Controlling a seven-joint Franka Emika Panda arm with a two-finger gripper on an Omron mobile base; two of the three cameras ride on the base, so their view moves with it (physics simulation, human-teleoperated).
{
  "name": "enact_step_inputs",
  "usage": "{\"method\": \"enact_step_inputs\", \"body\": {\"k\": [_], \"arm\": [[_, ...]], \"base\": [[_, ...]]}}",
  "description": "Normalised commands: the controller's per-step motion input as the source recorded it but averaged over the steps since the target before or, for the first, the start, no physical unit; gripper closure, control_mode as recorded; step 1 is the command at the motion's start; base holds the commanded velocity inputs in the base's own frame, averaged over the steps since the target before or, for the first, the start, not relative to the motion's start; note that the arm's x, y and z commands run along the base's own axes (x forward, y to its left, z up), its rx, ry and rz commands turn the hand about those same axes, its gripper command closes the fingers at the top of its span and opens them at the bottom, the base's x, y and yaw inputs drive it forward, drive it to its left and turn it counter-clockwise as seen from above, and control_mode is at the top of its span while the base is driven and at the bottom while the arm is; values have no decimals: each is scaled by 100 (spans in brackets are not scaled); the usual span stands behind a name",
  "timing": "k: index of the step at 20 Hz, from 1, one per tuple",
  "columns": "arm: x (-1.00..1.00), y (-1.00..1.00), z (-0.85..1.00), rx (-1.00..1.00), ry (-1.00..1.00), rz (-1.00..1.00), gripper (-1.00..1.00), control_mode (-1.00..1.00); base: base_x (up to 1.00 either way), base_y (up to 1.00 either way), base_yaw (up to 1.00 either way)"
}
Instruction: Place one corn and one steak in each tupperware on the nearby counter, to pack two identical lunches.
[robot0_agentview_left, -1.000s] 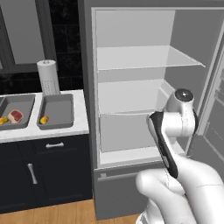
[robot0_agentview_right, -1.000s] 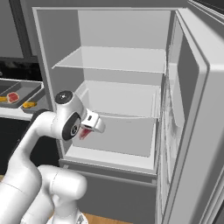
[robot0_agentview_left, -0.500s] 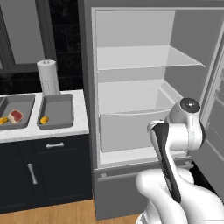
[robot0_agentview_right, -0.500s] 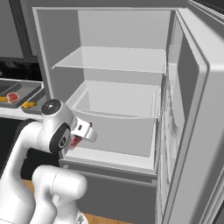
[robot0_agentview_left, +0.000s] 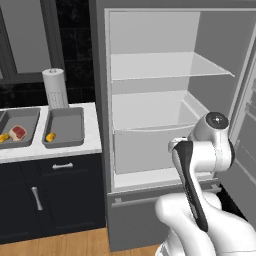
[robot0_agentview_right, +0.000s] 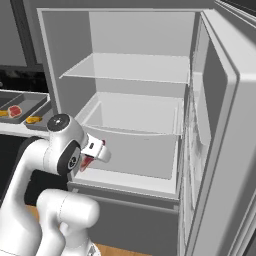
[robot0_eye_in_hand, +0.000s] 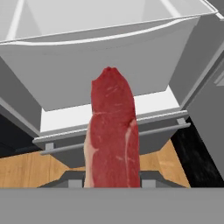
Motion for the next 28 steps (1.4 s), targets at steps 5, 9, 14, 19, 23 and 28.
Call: {"method": "enact_step_inputs", "body": {"k": [5,9,14,19,23,28], "arm": [[0,0,0,0,0,0,100,100],[0,0,0,0,0,0,100,100],[0,0,0,0,0,0,100,100],[0,0,0,0,0,0,100,100],[0,0,0,0,0,0,100,100],[0,0,0,0,0,0,100,100]], "base": [[0,0,0],[0,14,0],[0,74,4],[0,91,6],[0,92,6],[0,88,6]]}}
